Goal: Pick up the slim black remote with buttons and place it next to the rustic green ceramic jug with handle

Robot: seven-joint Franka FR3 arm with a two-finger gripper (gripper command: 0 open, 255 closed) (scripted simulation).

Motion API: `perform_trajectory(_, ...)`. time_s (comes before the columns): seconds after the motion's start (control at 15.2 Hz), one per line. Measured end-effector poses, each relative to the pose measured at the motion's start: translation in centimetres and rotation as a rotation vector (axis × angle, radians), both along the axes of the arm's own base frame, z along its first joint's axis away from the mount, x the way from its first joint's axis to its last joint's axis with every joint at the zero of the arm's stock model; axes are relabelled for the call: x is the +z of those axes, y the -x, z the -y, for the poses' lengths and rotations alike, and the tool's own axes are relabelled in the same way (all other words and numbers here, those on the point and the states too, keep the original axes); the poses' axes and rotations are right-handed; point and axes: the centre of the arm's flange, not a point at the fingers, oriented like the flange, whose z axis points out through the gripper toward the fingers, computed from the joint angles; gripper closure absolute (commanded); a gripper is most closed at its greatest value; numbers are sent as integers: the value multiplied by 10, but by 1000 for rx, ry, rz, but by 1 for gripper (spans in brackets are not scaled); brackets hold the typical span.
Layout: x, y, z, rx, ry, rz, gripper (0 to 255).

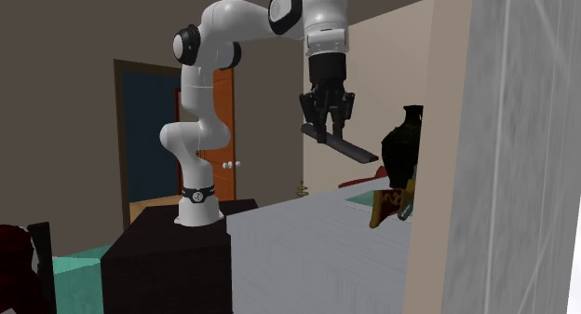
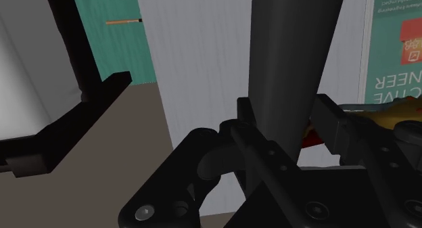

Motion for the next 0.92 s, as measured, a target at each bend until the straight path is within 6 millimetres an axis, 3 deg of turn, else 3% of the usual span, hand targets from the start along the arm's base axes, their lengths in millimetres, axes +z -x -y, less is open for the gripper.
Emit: perform_trajectory(0.92,76,0,0,0,0,0,255)
